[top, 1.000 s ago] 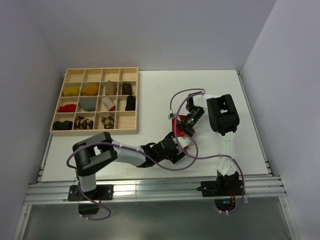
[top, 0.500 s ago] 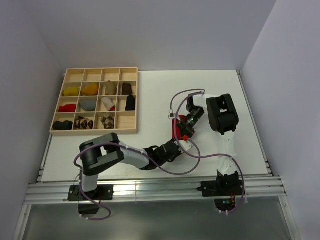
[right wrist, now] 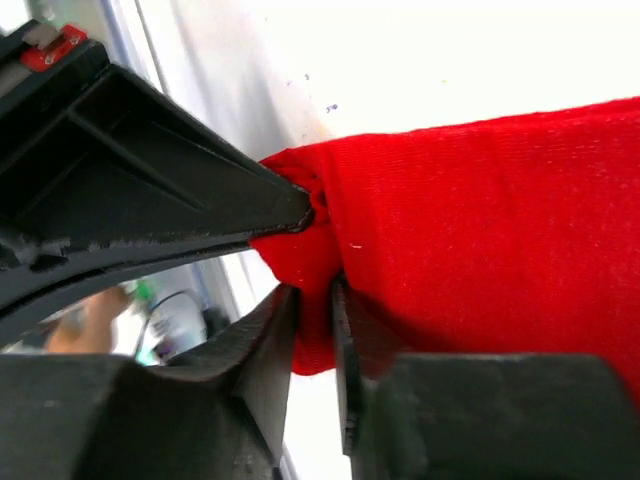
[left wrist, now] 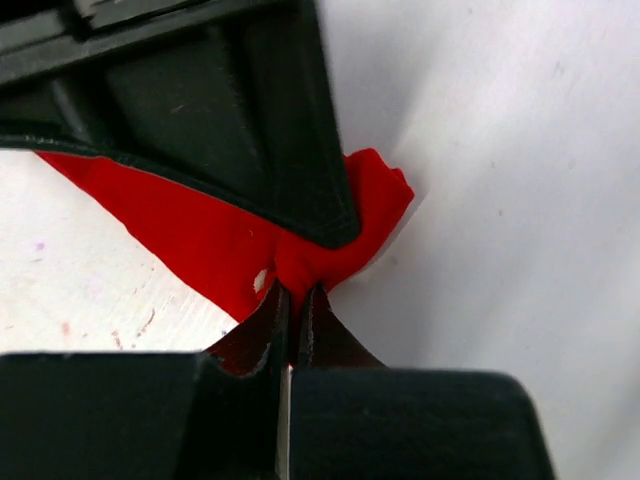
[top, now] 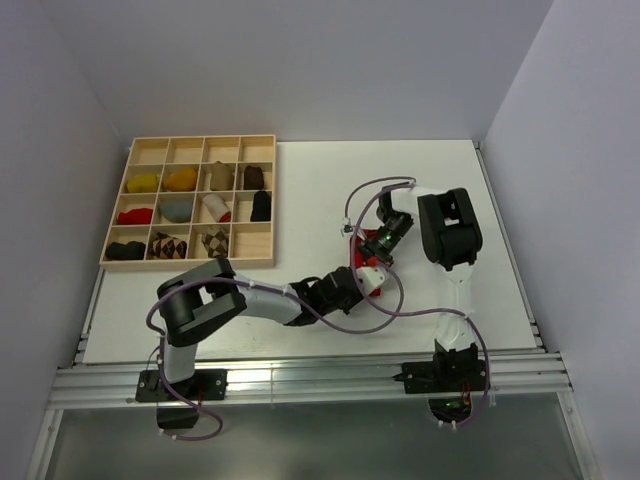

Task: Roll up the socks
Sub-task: Roll the sock at the center of the board.

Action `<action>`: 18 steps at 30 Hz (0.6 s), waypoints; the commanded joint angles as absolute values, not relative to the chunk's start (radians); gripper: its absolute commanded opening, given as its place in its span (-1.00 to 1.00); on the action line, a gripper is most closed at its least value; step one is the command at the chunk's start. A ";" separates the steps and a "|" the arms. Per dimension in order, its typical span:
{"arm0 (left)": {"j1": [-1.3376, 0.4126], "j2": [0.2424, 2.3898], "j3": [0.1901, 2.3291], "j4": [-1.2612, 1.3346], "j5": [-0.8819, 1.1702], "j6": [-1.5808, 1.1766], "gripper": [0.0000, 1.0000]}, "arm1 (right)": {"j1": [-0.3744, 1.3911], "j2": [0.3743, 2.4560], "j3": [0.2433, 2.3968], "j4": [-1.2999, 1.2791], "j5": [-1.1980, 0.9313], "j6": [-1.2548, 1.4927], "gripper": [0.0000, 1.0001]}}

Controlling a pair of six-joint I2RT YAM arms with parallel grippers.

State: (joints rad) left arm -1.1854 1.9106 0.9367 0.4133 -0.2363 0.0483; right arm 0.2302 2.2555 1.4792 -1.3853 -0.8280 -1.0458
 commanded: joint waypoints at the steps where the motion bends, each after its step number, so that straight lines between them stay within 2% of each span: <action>1: -1.106 1.898 0.956 0.288 -0.009 -0.110 -0.99 | 0.206 2.117 1.454 -1.223 -0.862 -1.008 -0.40; 6: -1.017 1.917 0.985 0.217 0.159 -0.230 -0.99 | 0.141 1.968 1.356 -1.083 -0.903 -0.943 -0.25; 14: -0.919 1.963 1.042 0.153 0.412 -0.400 -0.99 | 0.032 1.712 1.156 -0.839 -0.879 -0.900 -0.24; 18: -0.885 2.040 1.147 0.003 0.453 -0.501 -0.99 | 0.026 1.525 1.010 -0.707 -0.806 -0.945 -0.21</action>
